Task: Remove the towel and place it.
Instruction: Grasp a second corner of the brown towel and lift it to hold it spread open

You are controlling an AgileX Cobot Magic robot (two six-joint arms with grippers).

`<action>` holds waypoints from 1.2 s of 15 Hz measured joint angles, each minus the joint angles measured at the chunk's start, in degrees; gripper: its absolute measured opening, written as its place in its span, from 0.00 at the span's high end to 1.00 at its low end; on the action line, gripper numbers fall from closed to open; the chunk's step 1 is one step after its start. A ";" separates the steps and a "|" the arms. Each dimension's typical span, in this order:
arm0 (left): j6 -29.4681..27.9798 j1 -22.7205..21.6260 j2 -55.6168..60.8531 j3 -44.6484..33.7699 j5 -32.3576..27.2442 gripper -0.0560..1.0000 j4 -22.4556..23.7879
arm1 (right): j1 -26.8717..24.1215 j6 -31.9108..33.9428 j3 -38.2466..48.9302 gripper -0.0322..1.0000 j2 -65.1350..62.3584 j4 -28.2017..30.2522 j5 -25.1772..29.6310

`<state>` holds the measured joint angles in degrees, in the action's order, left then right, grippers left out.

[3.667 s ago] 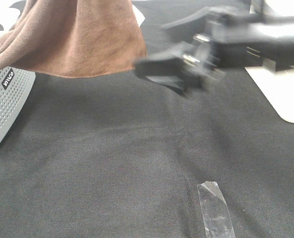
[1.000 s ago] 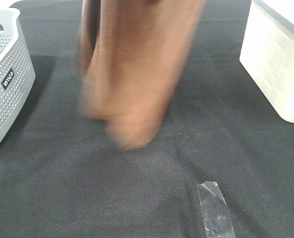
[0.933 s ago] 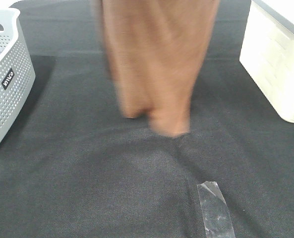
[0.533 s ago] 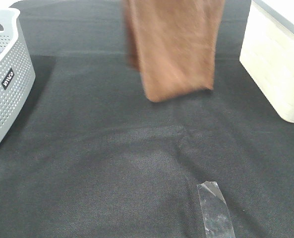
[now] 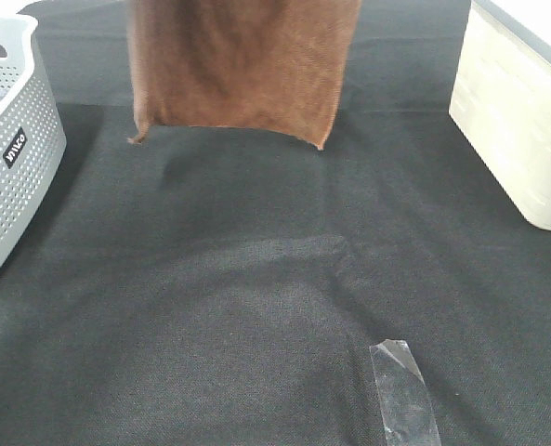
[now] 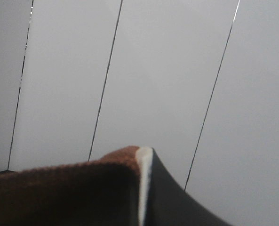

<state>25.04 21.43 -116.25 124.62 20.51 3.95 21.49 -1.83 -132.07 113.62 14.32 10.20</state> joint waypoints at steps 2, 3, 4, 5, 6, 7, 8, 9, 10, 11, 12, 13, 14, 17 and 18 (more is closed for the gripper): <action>-1.09 -0.46 -3.21 3.04 -0.57 0.95 0.11 | -0.29 0.06 0.00 0.97 0.80 -1.03 -1.83; -1.43 -0.69 -3.95 3.67 -0.63 0.95 0.11 | -0.57 0.06 -0.11 0.97 1.03 -1.55 -2.86; -1.78 -1.15 -5.33 4.64 -0.63 0.95 0.11 | -1.20 0.06 -0.46 0.97 1.38 -2.64 -4.13; -1.95 -1.66 -6.42 5.84 -0.63 0.95 0.11 | -1.72 0.06 -0.69 0.97 1.78 -3.78 -5.56; -1.95 -2.01 -7.51 7.16 -0.52 0.95 0.11 | -2.01 0.06 -0.80 0.97 2.29 -4.18 -6.88; -2.18 -2.64 -8.88 9.00 -0.29 0.95 0.11 | -2.01 0.06 -1.26 0.97 3.04 -4.35 -7.79; -3.67 -3.21 -11.06 12.15 -0.06 0.95 0.40 | -2.01 0.06 -2.01 0.97 4.24 -4.41 -8.88; -4.24 -3.38 -11.69 13.12 -0.11 0.95 0.63 | -2.01 0.06 -2.23 0.97 4.53 -4.41 -8.88; -5.39 -3.78 -12.55 14.44 -0.92 0.95 1.60 | -2.01 0.06 -2.46 0.97 5.16 -4.41 -8.82; -6.25 -4.13 -13.41 15.41 -1.72 0.95 2.58 | -2.01 0.06 -2.46 0.97 5.79 -4.41 -8.94; -6.53 -4.64 -14.09 15.58 -2.12 0.95 3.21 | -2.01 0.06 -2.52 0.97 6.42 -4.41 -8.94; -6.88 -4.98 -14.44 15.58 -2.81 0.95 3.67 | -2.01 0.06 -2.52 0.97 6.99 -4.35 -8.94; -7.22 -5.39 -14.84 15.64 -3.04 0.95 4.01 | -2.01 0.06 -2.52 0.97 7.33 -4.35 -9.00; -7.73 -6.99 -15.53 15.64 -5.10 0.95 4.30 | -2.35 0.06 -2.52 0.97 8.19 -4.35 -9.40; -7.73 -7.33 -15.64 15.64 -6.13 0.95 4.35 | -2.64 0.06 -2.52 0.97 8.25 -4.35 -9.40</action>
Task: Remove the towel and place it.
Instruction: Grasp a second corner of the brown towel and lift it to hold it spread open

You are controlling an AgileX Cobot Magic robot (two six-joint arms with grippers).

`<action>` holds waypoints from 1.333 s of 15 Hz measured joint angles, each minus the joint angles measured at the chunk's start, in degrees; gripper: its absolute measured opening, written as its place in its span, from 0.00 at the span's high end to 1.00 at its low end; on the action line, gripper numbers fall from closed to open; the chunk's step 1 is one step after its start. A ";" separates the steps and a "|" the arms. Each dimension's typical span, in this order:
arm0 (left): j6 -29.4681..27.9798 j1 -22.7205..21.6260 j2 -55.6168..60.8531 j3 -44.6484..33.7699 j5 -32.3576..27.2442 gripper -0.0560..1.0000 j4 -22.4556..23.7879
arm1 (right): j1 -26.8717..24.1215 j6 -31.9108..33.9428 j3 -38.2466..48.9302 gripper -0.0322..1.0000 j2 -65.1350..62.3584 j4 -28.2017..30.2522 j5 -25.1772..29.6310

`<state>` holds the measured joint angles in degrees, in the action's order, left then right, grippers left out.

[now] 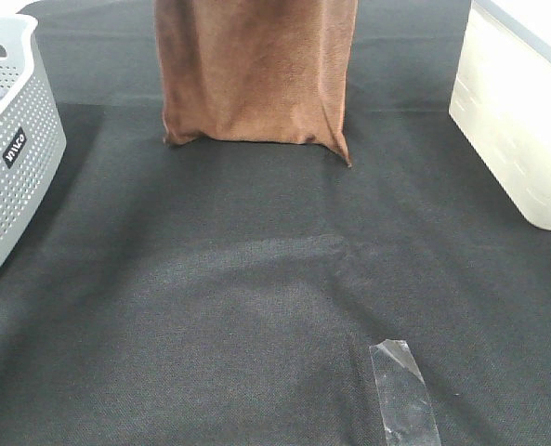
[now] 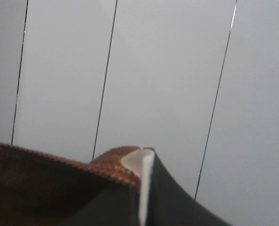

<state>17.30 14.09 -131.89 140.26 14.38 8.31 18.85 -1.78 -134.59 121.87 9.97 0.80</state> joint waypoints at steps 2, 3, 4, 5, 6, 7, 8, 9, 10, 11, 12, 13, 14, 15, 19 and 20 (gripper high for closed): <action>-0.17 -0.06 -0.23 0.00 -1.26 0.95 0.11 | -0.52 0.00 0.00 0.97 0.17 -0.06 -0.34; -0.17 -0.06 -0.34 0.00 -1.26 0.95 0.52 | -0.57 0.00 0.00 0.97 0.17 -0.06 -0.34; -0.17 -0.06 -0.34 0.00 -1.26 0.95 0.92 | -0.57 0.00 0.00 0.97 0.17 -0.06 -0.40; -0.17 -0.06 -0.34 0.00 -1.55 0.95 1.20 | -0.57 0.00 0.00 0.97 0.17 -0.17 -0.40; -0.17 -0.06 -0.34 0.00 -3.09 0.95 1.32 | -0.57 0.00 0.00 0.97 0.17 -1.26 -0.34; -0.52 -0.06 -0.34 0.00 -5.56 0.95 1.49 | -0.57 0.00 0.00 0.97 0.17 -1.66 -0.29; -1.15 0.00 -0.34 0.00 -8.31 0.95 1.49 | -0.57 0.00 0.00 0.97 0.17 -2.86 0.97; -2.01 0.06 -0.34 0.00 -11.97 0.95 1.49 | -0.57 0.00 0.00 0.97 0.17 -4.01 2.58; -2.29 0.11 -0.34 0.00 -13.58 0.95 1.15 | -0.57 0.00 0.00 0.97 0.17 -4.58 3.67; -2.92 0.69 -0.06 0.00 -20.45 0.95 -0.63 | -0.57 0.00 0.00 0.97 0.17 -5.84 7.79; -2.86 1.32 0.23 0.00 -26.13 0.95 -2.52 | -0.57 0.00 0.00 0.97 0.17 -6.76 11.34; -2.01 1.72 0.80 0.00 -33.00 0.95 -5.10 | -0.57 0.00 0.00 0.97 0.17 -7.73 15.30; -1.03 2.06 1.32 0.00 -39.82 0.95 -7.85 | -0.57 0.00 0.00 0.97 0.17 -8.82 19.94; -0.40 2.23 2.12 0.00 -45.84 0.95 -9.74 | -0.57 0.00 0.00 0.97 0.11 -9.17 22.75; -1.26 2.29 7.45 0.00 -66.12 0.95 -14.90 | -0.57 0.00 0.00 0.97 -3.90 -9.97 46.41; -2.23 2.29 9.00 0.00 -70.19 0.95 -16.04 | -0.57 -0.06 0.00 0.97 -5.33 -10.43 51.22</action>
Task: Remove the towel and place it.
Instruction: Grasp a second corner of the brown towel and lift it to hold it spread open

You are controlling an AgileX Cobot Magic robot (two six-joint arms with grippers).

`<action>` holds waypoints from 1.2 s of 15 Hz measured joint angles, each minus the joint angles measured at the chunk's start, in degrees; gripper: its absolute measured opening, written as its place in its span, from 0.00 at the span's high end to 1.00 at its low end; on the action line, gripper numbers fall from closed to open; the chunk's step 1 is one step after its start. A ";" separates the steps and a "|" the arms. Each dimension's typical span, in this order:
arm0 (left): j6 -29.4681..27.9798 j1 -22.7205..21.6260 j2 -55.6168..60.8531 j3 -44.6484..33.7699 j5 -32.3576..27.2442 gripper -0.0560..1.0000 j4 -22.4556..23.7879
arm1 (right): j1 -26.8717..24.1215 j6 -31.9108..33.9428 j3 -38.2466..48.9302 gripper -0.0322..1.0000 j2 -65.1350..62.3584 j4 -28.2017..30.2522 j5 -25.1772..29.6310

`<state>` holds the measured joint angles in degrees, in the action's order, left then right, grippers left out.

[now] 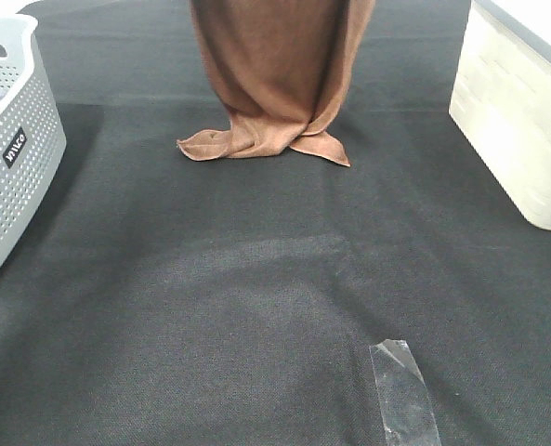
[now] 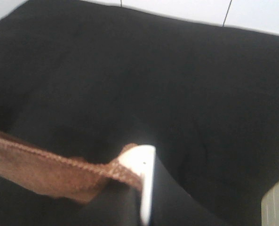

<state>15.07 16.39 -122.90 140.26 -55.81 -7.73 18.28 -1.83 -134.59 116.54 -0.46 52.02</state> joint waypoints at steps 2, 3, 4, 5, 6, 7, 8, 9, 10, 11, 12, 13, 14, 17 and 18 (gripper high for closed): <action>-1.03 0.06 2.64 0.23 -8.65 0.95 -0.92 | 0.00 -0.06 0.00 0.97 -2.41 -0.57 6.02; -2.01 0.11 3.50 0.34 -12.72 0.95 -0.97 | 0.00 -0.34 0.00 0.97 -4.01 -2.46 9.40; -2.75 0.11 3.90 0.06 -13.46 0.95 -0.80 | 0.00 -0.52 0.00 0.97 -4.58 -3.84 12.03; -3.50 0.11 4.53 -0.46 -13.58 0.95 -0.80 | 0.00 -0.52 -0.06 0.97 -4.98 -4.76 14.67; -4.01 0.11 6.02 -2.18 -13.58 0.95 -0.80 | 0.00 -0.57 -0.06 0.97 -5.10 -5.04 16.79; -4.35 0.11 8.65 -5.96 -13.58 0.95 -0.80 | 0.00 -0.57 0.34 0.97 -5.27 -5.27 17.42; -4.41 0.11 12.20 -11.40 -13.52 0.95 -0.92 | 0.00 -0.57 2.12 0.97 -6.13 -5.84 17.42; -4.41 0.11 15.58 -16.67 -13.52 0.95 -0.92 | 0.00 -0.57 4.70 0.97 -7.62 -7.45 17.42; -4.35 0.23 18.85 -21.66 -13.52 0.95 -0.92 | 0.06 -0.63 8.54 0.97 -10.14 -8.88 17.42; -4.30 0.34 22.29 -25.95 -13.52 0.95 -1.09 | 0.11 -0.63 13.69 0.97 -13.18 -9.63 17.42; -4.18 0.57 25.32 -30.08 -13.46 0.95 -1.26 | 0.11 -0.74 18.62 0.97 -16.16 -9.68 17.42; -4.13 0.63 28.53 -33.75 -13.46 0.95 -1.20 | 0.11 -0.86 23.89 0.97 -19.19 -9.51 17.59; -4.13 0.63 31.00 -36.27 -13.29 0.95 -1.26 | 0.40 -0.92 27.96 0.97 -22.00 -9.63 17.48; -3.90 0.86 38.33 -44.81 -13.01 0.95 -3.09 | 0.74 -1.03 36.90 0.97 -30.19 -11.23 17.13; -3.38 1.20 40.62 -48.13 -12.55 0.95 -3.84 | 0.80 -1.03 38.62 0.97 -32.09 -11.34 17.13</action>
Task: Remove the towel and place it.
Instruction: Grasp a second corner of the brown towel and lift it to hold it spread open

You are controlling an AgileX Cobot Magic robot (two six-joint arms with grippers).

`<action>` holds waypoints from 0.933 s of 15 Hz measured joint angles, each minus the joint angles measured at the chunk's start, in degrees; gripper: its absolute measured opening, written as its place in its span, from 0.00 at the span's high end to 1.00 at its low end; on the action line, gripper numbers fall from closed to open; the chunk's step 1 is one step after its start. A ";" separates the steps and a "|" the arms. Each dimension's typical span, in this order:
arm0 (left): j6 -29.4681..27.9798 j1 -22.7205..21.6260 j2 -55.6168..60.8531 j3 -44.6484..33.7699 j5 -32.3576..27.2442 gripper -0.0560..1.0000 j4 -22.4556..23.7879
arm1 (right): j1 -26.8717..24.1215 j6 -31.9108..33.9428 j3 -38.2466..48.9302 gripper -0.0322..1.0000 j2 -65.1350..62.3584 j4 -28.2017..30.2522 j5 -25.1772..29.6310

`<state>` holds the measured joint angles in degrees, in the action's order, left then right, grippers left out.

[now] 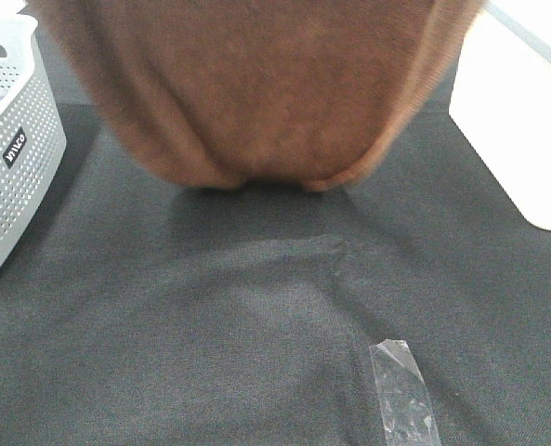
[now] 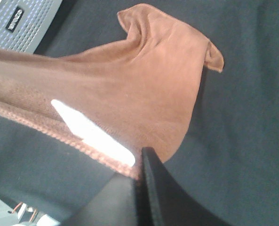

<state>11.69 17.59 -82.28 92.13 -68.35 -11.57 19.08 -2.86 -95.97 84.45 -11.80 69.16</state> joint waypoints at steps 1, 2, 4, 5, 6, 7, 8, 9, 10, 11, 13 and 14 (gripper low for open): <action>0.00 0.00 0.00 0.00 0.00 0.95 0.00 | 0.00 0.00 0.00 0.97 0.00 0.00 0.00; 0.92 0.06 4.58 -7.28 0.92 0.95 -1.26 | 0.34 0.00 4.13 0.97 -3.32 0.00 -0.06; 0.97 0.11 6.42 -10.14 1.09 0.95 -2.12 | 0.57 0.00 7.16 0.97 -5.16 -0.23 -0.06; 0.97 0.11 8.02 -12.72 1.43 0.95 -3.04 | 0.57 0.00 9.28 0.97 -6.36 -0.46 -0.17; 1.03 0.11 9.85 -15.30 1.66 0.95 -3.95 | 0.57 0.00 11.75 0.97 -7.45 -0.57 -0.23; 1.09 0.11 11.46 -18.22 1.89 0.95 -4.70 | 0.63 0.06 14.32 0.97 -8.48 -1.03 -0.29; 1.15 0.11 13.24 -21.08 2.18 0.95 -5.50 | 0.63 0.34 16.50 0.97 -9.57 -1.78 -0.29; 1.15 0.11 14.73 -23.43 2.41 0.95 -6.65 | 0.63 0.57 18.45 0.97 -10.71 -2.18 -0.29; 1.15 0.11 16.33 -25.78 2.46 0.95 -7.91 | 0.63 0.57 19.94 0.97 -12.20 -2.58 -0.29; 1.15 0.11 17.76 -28.19 2.52 0.95 -8.71 | 0.63 0.63 21.03 0.97 -13.75 -3.61 -0.29; 1.15 0.11 21.60 -33.29 2.75 0.95 -11.12 | 0.63 0.63 23.95 0.97 -17.70 -6.02 -0.06; 1.15 0.11 23.26 -35.52 2.75 0.95 -12.32 | 0.63 0.74 25.90 0.97 -19.54 -6.65 0.11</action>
<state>12.83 17.70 -59.01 56.61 -65.60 -23.89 19.71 -2.12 -70.07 64.92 -18.45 69.27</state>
